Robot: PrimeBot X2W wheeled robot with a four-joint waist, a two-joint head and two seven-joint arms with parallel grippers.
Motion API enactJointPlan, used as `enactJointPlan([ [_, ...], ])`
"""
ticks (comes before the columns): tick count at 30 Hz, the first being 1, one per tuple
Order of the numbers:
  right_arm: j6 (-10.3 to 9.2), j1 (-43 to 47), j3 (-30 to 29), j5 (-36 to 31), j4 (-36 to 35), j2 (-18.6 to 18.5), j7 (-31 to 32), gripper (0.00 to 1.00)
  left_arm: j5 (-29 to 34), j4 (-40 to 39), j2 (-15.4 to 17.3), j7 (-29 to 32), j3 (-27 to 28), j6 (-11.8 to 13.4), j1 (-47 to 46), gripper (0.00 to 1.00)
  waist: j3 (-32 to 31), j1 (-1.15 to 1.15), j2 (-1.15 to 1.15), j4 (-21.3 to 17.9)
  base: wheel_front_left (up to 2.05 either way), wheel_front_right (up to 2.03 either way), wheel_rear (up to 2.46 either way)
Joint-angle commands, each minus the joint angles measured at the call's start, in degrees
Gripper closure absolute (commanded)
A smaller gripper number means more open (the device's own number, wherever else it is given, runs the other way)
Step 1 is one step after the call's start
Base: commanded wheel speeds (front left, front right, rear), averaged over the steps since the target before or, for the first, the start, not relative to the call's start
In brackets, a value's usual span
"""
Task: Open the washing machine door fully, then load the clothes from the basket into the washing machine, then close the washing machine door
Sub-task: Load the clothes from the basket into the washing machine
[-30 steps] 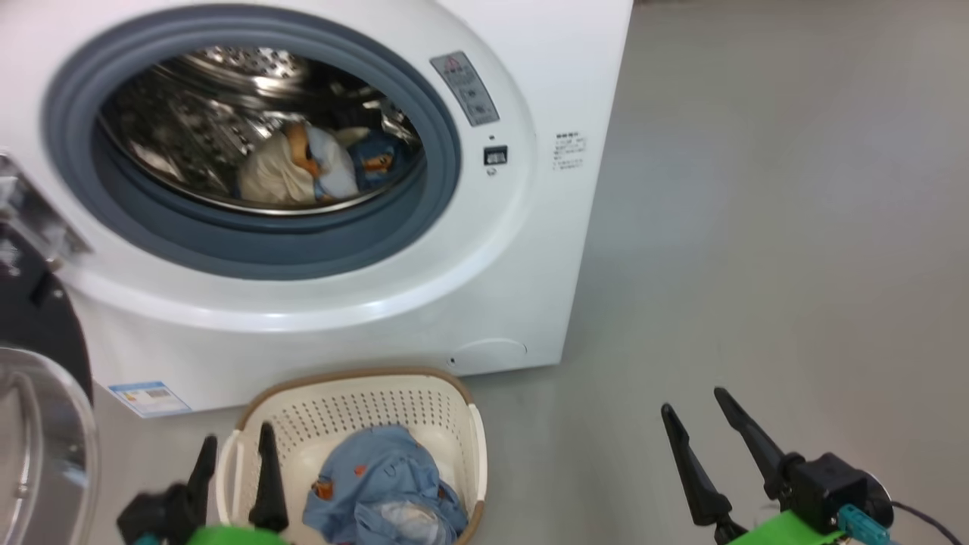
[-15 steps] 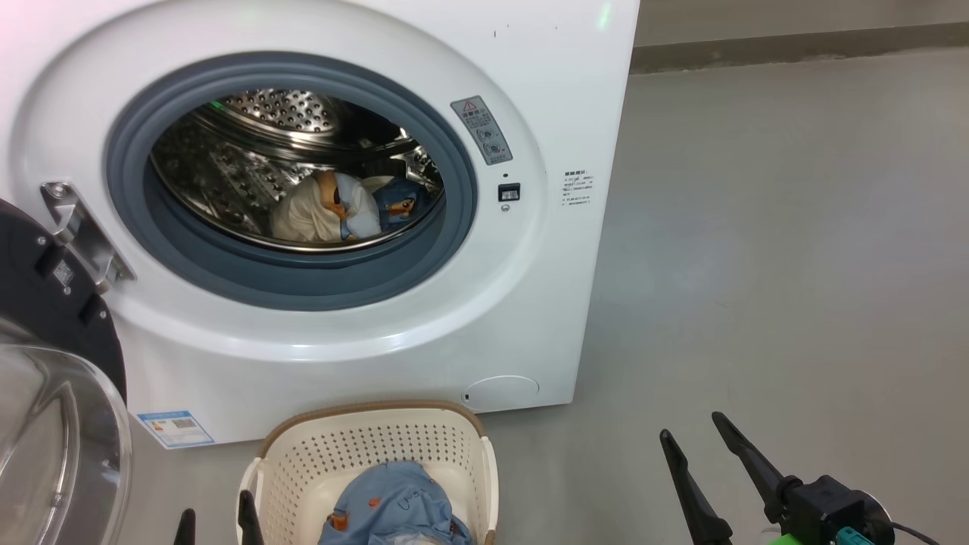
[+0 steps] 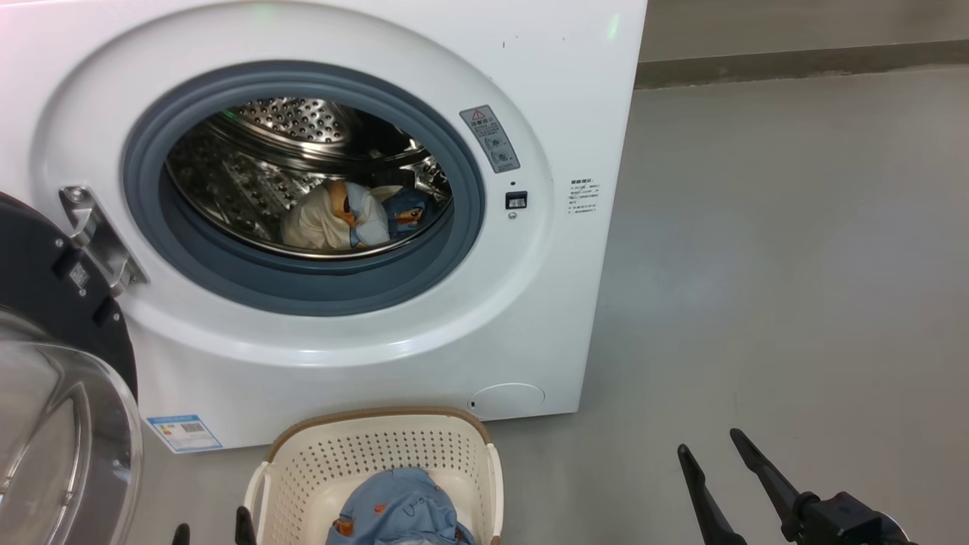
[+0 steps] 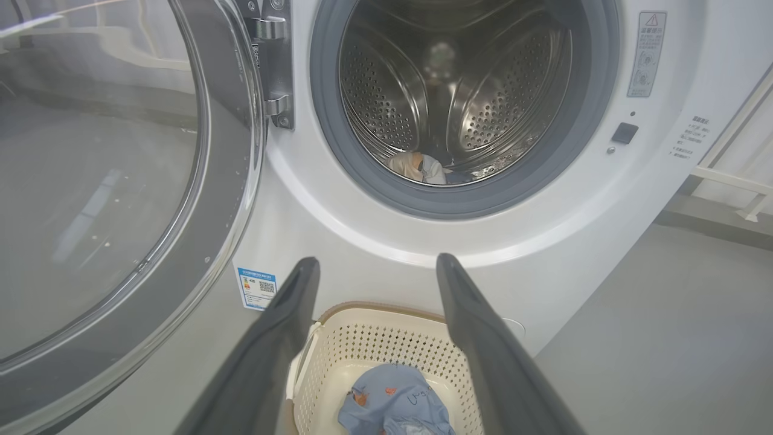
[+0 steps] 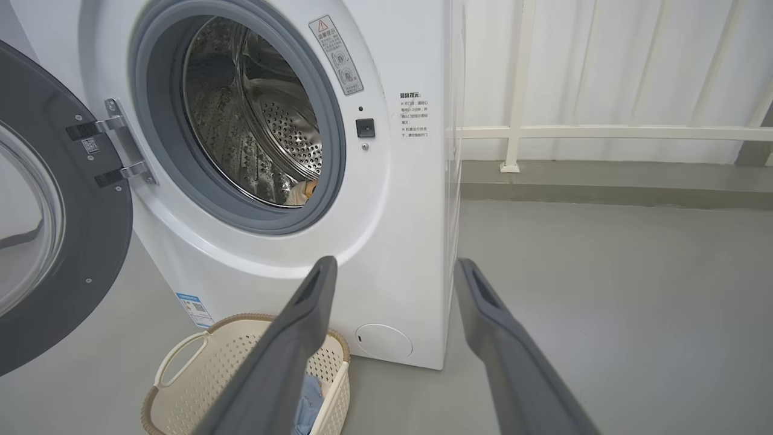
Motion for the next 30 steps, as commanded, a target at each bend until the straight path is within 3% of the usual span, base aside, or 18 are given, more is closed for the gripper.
enactJointPlan([
  [1,0.16,-0.2,0.9,0.0,-1.6,-0.5,-0.7,0.00,0.4,-1.9,0.3,-0.4,2.0,-0.1,-1.0,0.00,0.0,0.00,0.00,0.0,0.00,0.00,0.00],
  [16,0.16,1.0,-1.3,-0.5,-1.5,1.0,-0.7,0.00,2.2,-2.0,0.3,-0.4,0.4,-0.8,-0.3,0.00,2.3,0.00,0.00,-2.0,0.00,0.00,0.00],
  [26,0.16,-1.6,-1.1,-0.6,-2.3,2.6,-0.7,0.00,1.7,9.0,1.5,2.1,-1.6,-2.9,-5.5,0.00,10.3,0.00,0.00,-6.4,0.00,0.00,0.00],
  [30,0.16,-4.0,-0.4,0.0,-3.0,2.9,-0.7,0.00,2.3,13.6,3.8,5.0,-2.7,-4.8,-10.3,0.00,15.3,0.00,0.00,-8.9,0.00,0.00,0.00],
])
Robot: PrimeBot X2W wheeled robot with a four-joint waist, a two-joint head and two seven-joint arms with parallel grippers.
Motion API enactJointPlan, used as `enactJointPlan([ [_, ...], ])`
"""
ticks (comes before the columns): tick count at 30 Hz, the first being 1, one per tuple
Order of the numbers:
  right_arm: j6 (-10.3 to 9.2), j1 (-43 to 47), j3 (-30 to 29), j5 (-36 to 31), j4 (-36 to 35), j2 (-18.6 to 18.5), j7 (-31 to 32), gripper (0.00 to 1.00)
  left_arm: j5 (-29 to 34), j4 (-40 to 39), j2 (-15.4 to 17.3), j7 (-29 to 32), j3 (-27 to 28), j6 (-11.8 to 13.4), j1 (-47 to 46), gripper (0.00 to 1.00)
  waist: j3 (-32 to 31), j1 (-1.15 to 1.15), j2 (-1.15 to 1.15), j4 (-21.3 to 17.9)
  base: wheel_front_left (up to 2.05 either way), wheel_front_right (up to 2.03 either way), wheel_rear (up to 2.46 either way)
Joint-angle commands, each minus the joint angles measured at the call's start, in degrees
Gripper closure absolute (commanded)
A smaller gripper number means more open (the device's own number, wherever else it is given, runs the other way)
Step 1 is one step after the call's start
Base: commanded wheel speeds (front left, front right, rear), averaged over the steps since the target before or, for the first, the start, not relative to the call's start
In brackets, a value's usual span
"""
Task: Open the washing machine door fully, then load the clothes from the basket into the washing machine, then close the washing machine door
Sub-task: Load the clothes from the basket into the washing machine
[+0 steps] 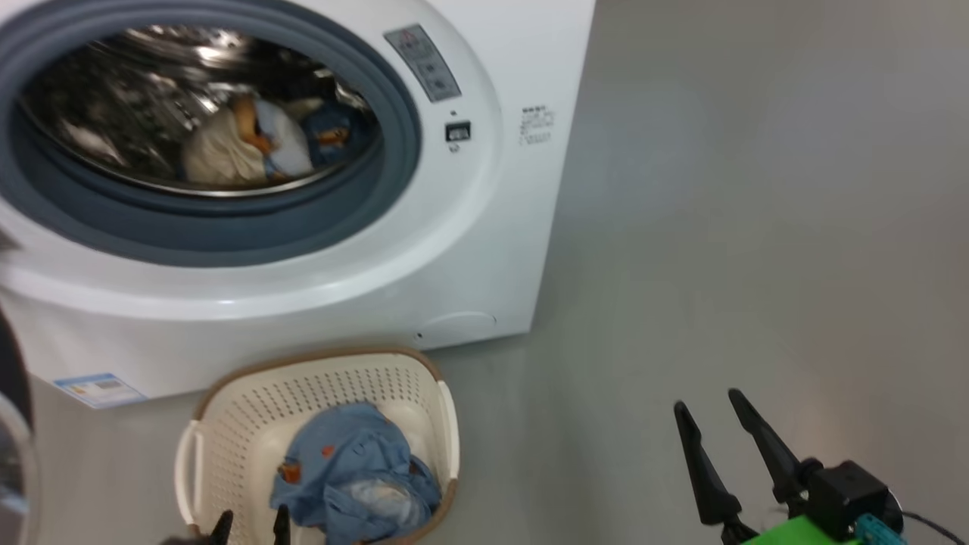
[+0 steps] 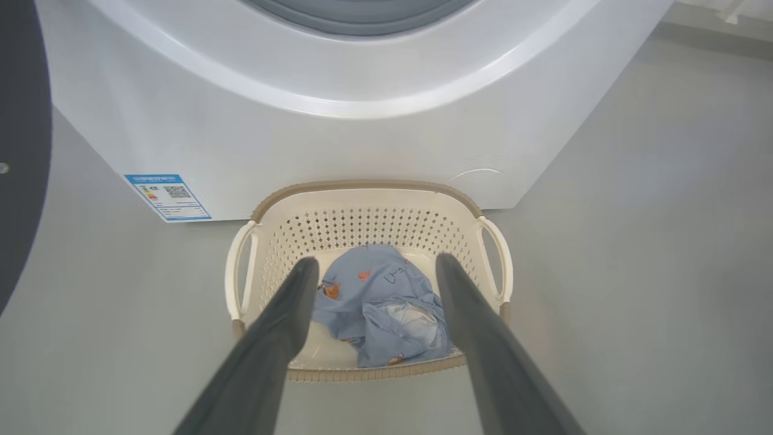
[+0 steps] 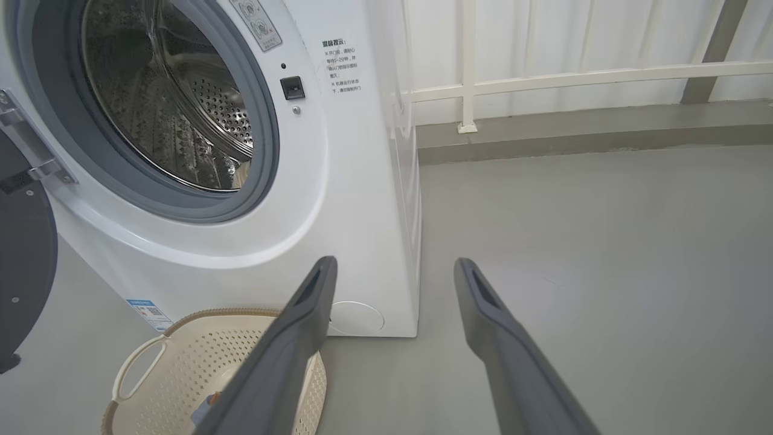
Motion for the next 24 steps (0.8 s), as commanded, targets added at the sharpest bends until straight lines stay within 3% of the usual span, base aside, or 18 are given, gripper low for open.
enactJointPlan([
  [1,0.16,-2.4,1.9,0.6,-1.7,-0.1,-0.7,0.00,0.0,0.3,0.8,0.8,1.5,-0.6,-3.4,0.00,6.5,0.00,0.00,-4.4,0.00,0.00,0.00],
  [9,0.16,-6.9,3.6,3.8,-2.6,-0.1,-0.7,0.00,-2.2,10.3,4.0,6.5,1.3,-4.6,-13.9,0.00,15.6,0.00,0.00,-9.0,0.00,0.00,0.00],
  [15,0.16,-9.0,3.9,4.0,-3.2,-0.1,-0.7,0.00,-3.6,19.9,6.1,9.0,-0.4,-7.3,-21.5,0.00,20.6,0.00,0.00,-10.0,0.00,0.00,0.00],
  [24,0.16,-12.2,3.5,3.2,-5.2,-0.1,-0.7,0.00,-6.7,34.0,9.6,10.3,-1.6,-8.4,-34.5,0.00,28.1,0.00,0.00,-10.0,0.00,0.00,0.00],
])
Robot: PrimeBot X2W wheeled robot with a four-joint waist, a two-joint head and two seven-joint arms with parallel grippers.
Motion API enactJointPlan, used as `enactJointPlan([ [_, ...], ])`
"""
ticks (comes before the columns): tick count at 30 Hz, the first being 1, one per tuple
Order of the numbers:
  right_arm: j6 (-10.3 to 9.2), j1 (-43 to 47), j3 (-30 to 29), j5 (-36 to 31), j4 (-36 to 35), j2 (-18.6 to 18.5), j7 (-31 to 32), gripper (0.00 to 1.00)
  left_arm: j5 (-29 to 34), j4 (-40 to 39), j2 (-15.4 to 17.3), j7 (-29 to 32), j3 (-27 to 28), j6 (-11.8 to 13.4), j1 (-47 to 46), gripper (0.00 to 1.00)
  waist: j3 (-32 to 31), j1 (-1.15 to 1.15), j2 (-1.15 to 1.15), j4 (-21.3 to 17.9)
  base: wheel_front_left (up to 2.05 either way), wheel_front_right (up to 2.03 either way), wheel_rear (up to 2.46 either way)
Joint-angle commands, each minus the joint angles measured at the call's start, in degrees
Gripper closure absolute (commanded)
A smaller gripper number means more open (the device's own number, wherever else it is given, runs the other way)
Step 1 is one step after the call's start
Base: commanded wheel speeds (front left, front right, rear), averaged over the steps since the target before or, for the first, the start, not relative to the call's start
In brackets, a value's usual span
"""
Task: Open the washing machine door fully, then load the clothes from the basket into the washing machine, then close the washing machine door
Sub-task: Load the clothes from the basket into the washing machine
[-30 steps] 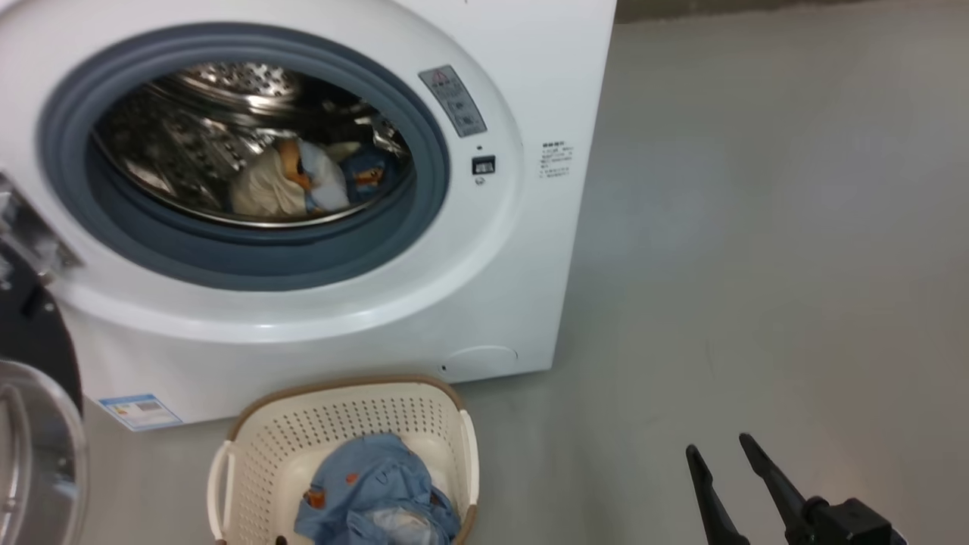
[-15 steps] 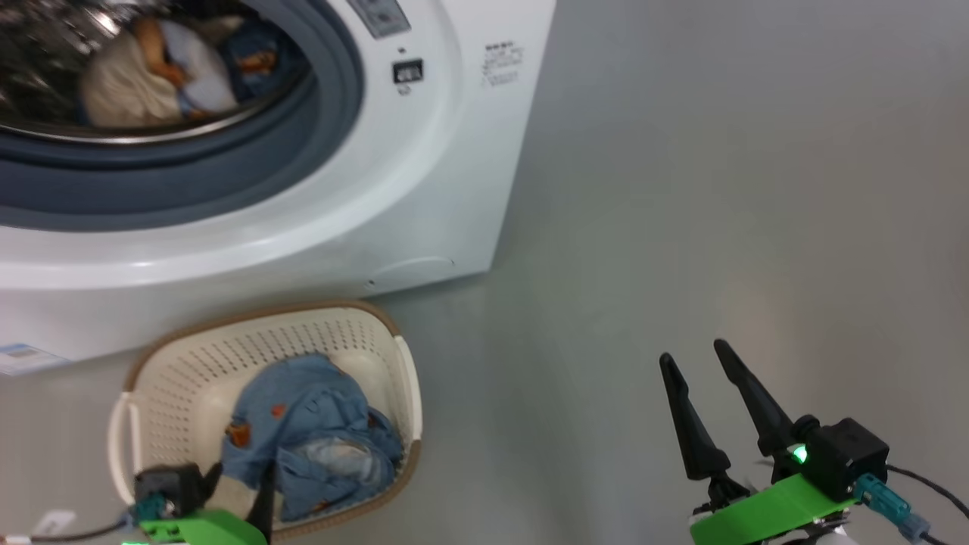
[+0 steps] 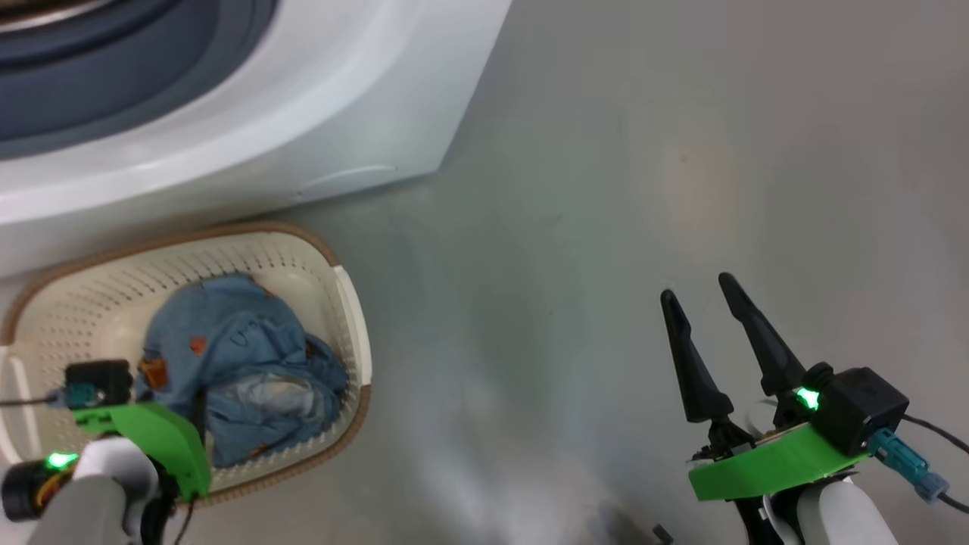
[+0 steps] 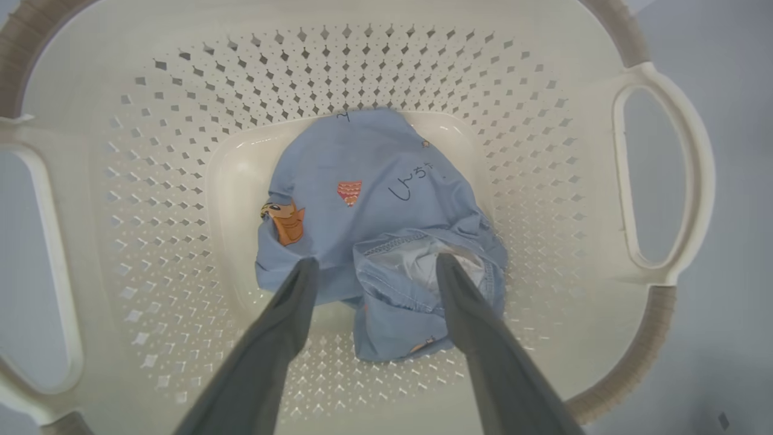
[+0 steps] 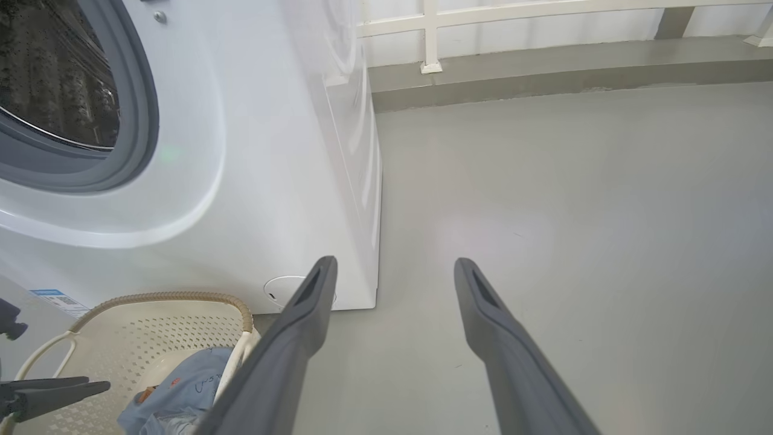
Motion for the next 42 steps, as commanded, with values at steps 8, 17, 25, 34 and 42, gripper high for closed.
enactJointPlan([
  [8,0.16,-1.3,0.6,-0.1,-2.7,-0.2,-0.7,0.00,-3.9,6.9,3.5,-1.2,-1.4,-0.1,-8.1,0.00,9.6,0.00,0.00,-1.7,0.00,0.00,0.00],
  [17,0.16,-2.4,0.1,0.1,-4.5,-0.2,-0.7,0.00,-7.5,10.0,6.0,-1.4,-6.0,-0.1,-14.0,0.00,15.0,0.00,0.00,-1.8,0.00,0.00,0.00],
  [25,0.16,-3.2,-0.1,0.2,-5.4,-0.2,-0.7,0.00,-10.8,9.9,9.1,-0.6,-10.8,-0.1,-18.0,0.00,19.5,0.00,0.00,-1.7,0.00,0.00,0.00],
  [34,0.16,-3.9,0.2,0.1,-5.8,-0.2,-0.7,0.00,-14.9,9.5,10.7,-0.4,-15.4,-0.1,-20.2,0.00,22.0,0.00,0.00,-1.3,0.00,0.00,0.00],
  [42,0.16,-4.2,0.7,-0.1,-5.7,-0.2,-0.7,0.00,-19.0,7.3,10.8,-1.0,-20.0,-0.2,-21.2,0.00,22.7,0.00,0.00,-1.4,0.00,0.00,0.00],
])
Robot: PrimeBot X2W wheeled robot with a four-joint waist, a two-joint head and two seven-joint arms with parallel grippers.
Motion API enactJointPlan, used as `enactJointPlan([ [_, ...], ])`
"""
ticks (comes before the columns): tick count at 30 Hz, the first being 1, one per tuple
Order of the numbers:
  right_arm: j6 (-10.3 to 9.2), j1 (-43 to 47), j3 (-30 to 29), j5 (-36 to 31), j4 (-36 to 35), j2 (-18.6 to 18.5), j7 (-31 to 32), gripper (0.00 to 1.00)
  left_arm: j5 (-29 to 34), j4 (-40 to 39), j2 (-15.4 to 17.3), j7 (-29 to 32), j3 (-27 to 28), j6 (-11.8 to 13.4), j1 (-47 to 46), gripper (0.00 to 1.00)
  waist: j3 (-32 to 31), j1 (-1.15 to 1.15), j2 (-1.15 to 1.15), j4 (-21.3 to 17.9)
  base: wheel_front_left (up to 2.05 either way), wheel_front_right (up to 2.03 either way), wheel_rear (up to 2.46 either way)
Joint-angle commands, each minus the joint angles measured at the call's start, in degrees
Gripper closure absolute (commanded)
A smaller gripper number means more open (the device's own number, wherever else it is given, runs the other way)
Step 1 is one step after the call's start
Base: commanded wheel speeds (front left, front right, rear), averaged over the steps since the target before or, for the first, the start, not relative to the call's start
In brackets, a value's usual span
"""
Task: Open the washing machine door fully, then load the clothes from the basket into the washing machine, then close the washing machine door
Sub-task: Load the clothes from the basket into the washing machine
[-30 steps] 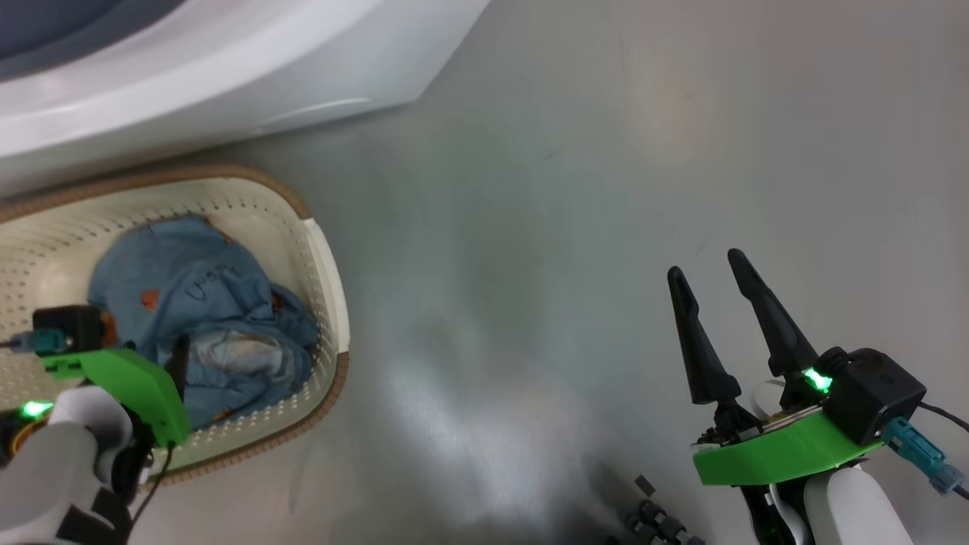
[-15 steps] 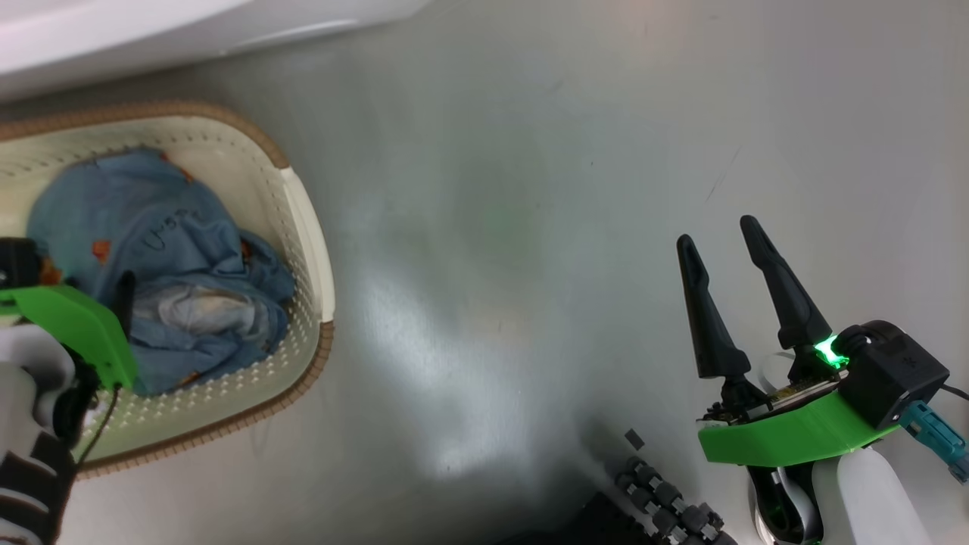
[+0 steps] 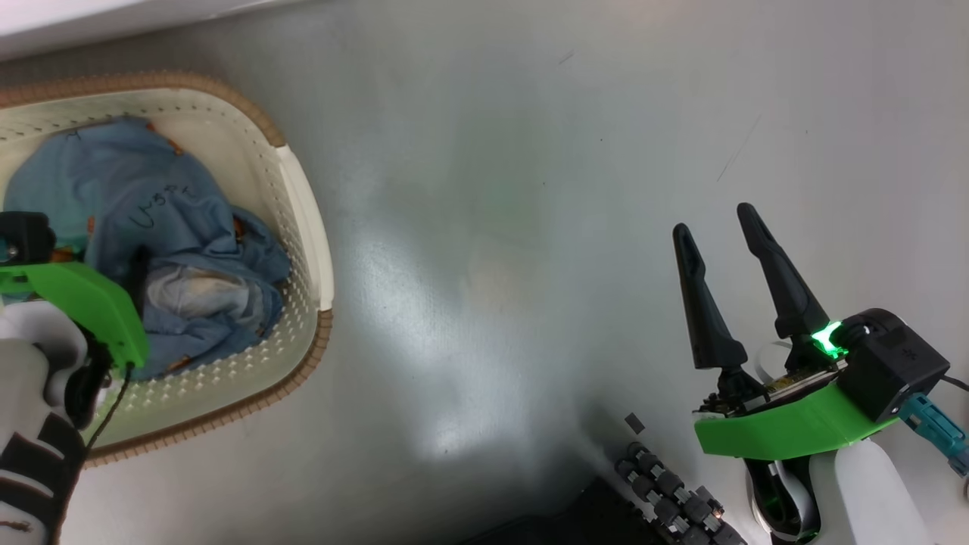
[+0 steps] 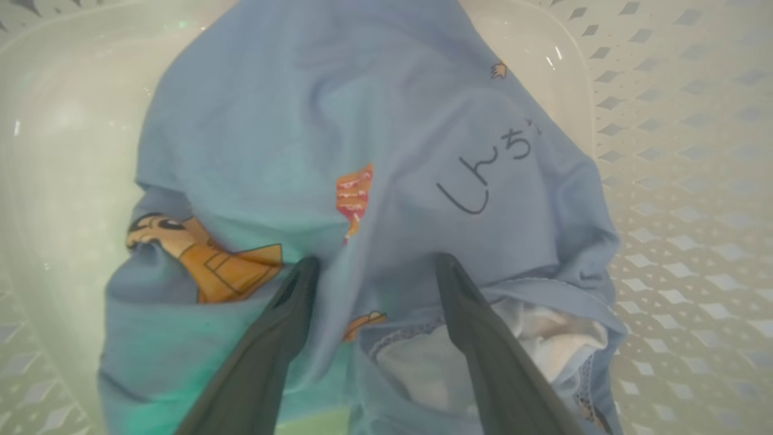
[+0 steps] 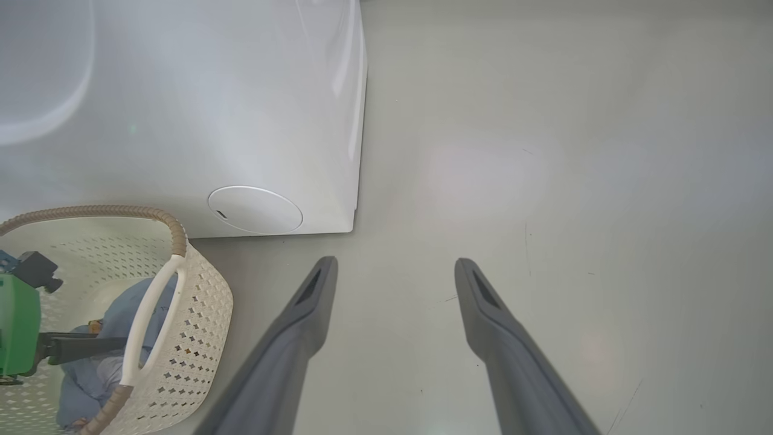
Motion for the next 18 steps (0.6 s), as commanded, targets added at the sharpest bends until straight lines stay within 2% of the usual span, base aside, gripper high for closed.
enactJointPlan([
  [1,0.16,1.1,1.3,-0.1,-1.2,-0.3,-0.7,0.00,-1.4,-1.2,2.3,-0.4,-0.1,-0.1,0.5,0.00,0.1,0.00,0.00,-0.1,0.00,0.00,0.00],
  [9,0.16,1.1,1.6,0.0,-1.2,-0.3,-0.7,0.00,-4.4,-1.8,2.4,-1.0,-4.7,-0.1,-1.2,0.00,0.9,0.00,0.00,-0.6,0.00,0.00,0.00],
  [18,0.16,0.9,1.5,0.3,-2.0,-0.3,-0.7,0.00,-2.8,3.5,0.6,-3.0,-8.2,-0.1,-4.9,0.00,2.3,0.00,0.00,-0.6,0.00,0.00,0.00],
])
